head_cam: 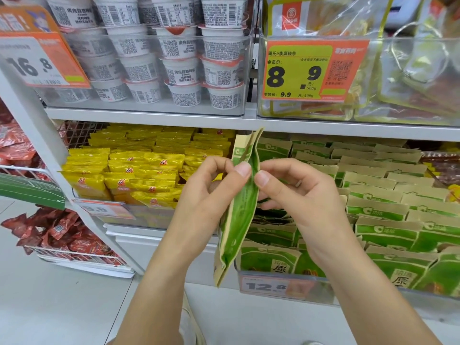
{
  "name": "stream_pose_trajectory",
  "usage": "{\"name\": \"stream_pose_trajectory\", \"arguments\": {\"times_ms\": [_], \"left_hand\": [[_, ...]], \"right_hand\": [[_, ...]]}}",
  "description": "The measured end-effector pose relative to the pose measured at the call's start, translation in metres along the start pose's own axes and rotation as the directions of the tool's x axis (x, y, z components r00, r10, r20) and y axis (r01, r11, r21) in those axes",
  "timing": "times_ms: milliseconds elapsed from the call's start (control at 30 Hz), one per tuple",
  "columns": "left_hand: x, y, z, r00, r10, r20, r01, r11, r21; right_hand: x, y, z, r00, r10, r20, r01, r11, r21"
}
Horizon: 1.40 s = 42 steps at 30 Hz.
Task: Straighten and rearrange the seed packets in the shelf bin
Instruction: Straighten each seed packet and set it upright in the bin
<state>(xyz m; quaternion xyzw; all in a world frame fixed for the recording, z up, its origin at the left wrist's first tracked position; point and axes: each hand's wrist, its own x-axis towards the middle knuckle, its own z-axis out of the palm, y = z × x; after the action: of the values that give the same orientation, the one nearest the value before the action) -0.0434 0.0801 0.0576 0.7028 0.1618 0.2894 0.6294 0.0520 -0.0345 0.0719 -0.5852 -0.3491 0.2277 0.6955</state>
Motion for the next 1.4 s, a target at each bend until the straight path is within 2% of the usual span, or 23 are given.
{"name": "stream_pose_trajectory", "arguments": {"times_ms": [267,500,600,733,933,967,1067,1200,1300,1400], "left_hand": [[0.001,0.000,0.005,0.998,-0.012,-0.069,0.012,1.000,-0.005],[0.000,0.001,0.007,0.997,-0.024,-0.074,0.027,0.998,0.048],[-0.001,-0.003,0.003,0.999,-0.039,0.012,0.038,0.998,0.046],[-0.004,-0.006,-0.003,0.976,-0.106,0.190,0.070,0.979,0.191],[-0.009,0.001,-0.012,0.969,-0.125,0.213,0.015,0.891,0.454],[-0.008,0.001,-0.013,0.971,-0.124,0.204,0.027,0.906,0.422],[-0.004,0.000,-0.020,0.978,-0.102,0.184,0.066,0.980,0.189],[0.001,-0.001,-0.032,0.997,-0.057,0.044,0.059,0.998,-0.027],[0.002,-0.003,-0.031,0.997,-0.075,-0.013,0.074,0.993,-0.094],[0.003,-0.006,-0.026,0.996,-0.082,0.018,0.083,0.990,-0.115]], "right_hand": [[0.002,0.001,0.001,0.990,0.131,0.046,-0.133,0.989,0.056],[0.001,0.003,0.005,0.998,0.067,-0.015,-0.067,0.997,0.046],[0.001,0.004,0.006,0.999,0.031,-0.036,-0.030,0.998,0.050],[0.002,0.002,0.002,0.996,-0.001,-0.092,0.008,0.997,0.076],[0.004,-0.003,-0.011,0.985,-0.080,-0.156,0.089,0.995,0.046],[0.004,-0.003,-0.013,0.988,-0.077,-0.134,0.082,0.996,0.035],[0.004,0.000,-0.014,1.000,-0.011,-0.010,0.011,1.000,-0.021],[0.002,0.008,-0.009,0.981,0.113,0.157,-0.091,0.986,-0.139],[0.001,0.014,-0.004,0.966,0.145,0.216,-0.111,0.981,-0.161],[0.003,0.015,-0.002,0.964,0.163,0.210,-0.136,0.981,-0.138]]}}
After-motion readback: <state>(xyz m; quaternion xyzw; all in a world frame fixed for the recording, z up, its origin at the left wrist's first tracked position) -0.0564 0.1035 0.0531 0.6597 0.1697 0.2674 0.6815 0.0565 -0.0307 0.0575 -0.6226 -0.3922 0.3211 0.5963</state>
